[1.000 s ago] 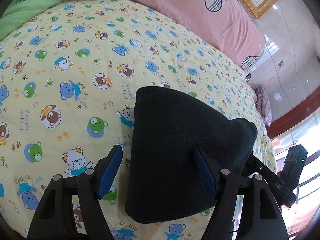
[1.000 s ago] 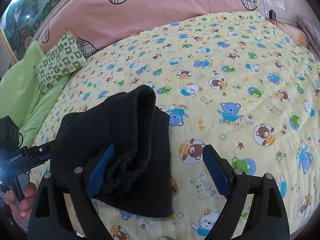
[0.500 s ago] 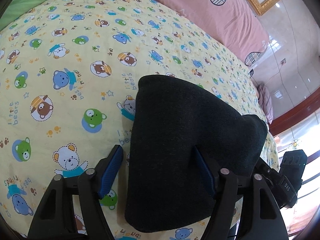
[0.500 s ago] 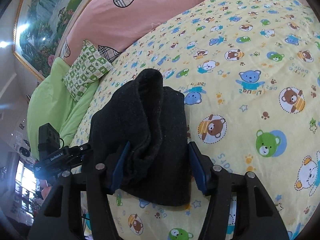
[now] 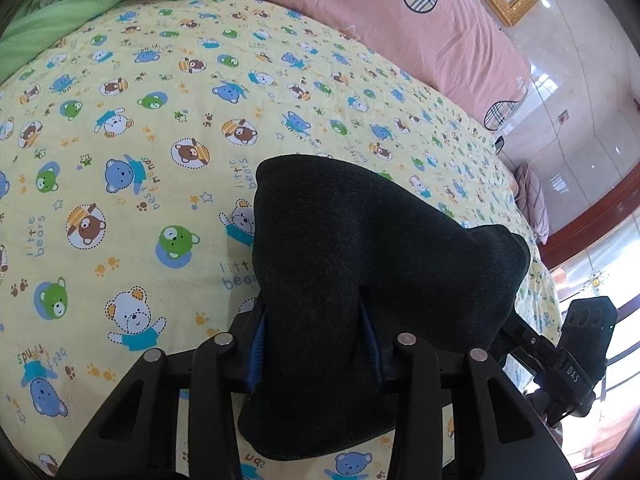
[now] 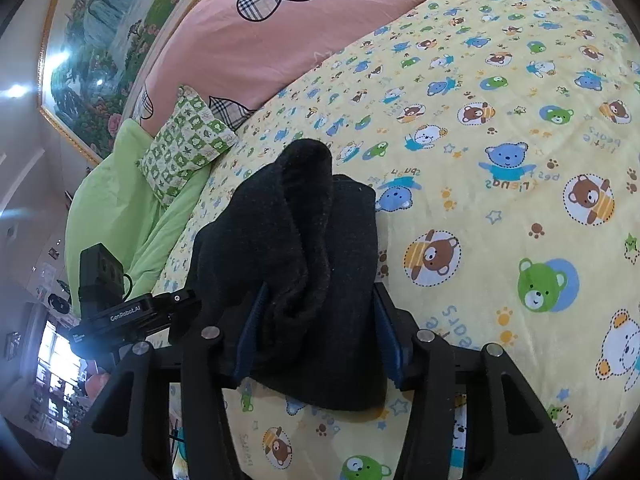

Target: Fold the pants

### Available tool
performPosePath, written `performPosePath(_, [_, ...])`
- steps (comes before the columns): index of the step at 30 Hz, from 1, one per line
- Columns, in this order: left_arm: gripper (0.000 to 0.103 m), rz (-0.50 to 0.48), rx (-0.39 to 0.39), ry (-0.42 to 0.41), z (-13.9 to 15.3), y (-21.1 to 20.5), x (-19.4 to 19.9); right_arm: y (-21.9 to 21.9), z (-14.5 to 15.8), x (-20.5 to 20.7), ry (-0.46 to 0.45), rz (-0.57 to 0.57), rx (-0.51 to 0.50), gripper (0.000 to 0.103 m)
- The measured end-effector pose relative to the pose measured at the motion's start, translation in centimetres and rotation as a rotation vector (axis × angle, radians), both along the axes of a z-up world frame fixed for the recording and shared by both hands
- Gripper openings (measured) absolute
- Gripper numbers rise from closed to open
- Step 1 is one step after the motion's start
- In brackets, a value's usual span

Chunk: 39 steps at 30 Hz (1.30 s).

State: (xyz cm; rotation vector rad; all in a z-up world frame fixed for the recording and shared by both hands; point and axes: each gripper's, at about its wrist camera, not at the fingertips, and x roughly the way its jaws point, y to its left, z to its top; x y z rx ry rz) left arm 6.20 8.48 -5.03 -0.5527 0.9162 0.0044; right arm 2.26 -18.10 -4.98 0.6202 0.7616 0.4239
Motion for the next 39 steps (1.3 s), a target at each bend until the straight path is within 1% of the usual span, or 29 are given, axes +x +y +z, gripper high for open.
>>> performPosePath(4, [0.035, 0.009, -0.019, -0.024, 1.2, 0.3, -0.8, 0.4, 0.8, -0.3, -0.023, 0.008, -0.016, 0.047])
performPosePath(8, [0.035, 0.009, -0.017, -0.049, 2.5, 0.4, -1.7, 0.7, 1.6, -0.4, -0.037, 0.012, -0.023, 0.047])
performPosePath(16, [0.034, 0.042, 0.039, -0.088, 4.7, 0.9, -4.0, 2.1, 2.4, -0.1, -0.043, 0.048, -0.012, 0.046])
performPosePath(23, [0.034, 0.094, 0.049, -0.100, 5.6, 2.8, -5.5, 4.3, 3.3, 0.7, -0.056, 0.100, -0.019, 0.046])
performPosePath(32, [0.034, 0.161, 0.081, -0.124, 6.8, 5.2, -7.1, 7.1, 4.7, 2.4, -0.083, 0.164, -0.030, 0.046])
performPosePath(39, [0.035, 0.228, 0.099, -0.133, 7.4, 7.9, -7.8, 10.2, 5.7, 4.7, -0.106, 0.218, -0.047, 0.046])
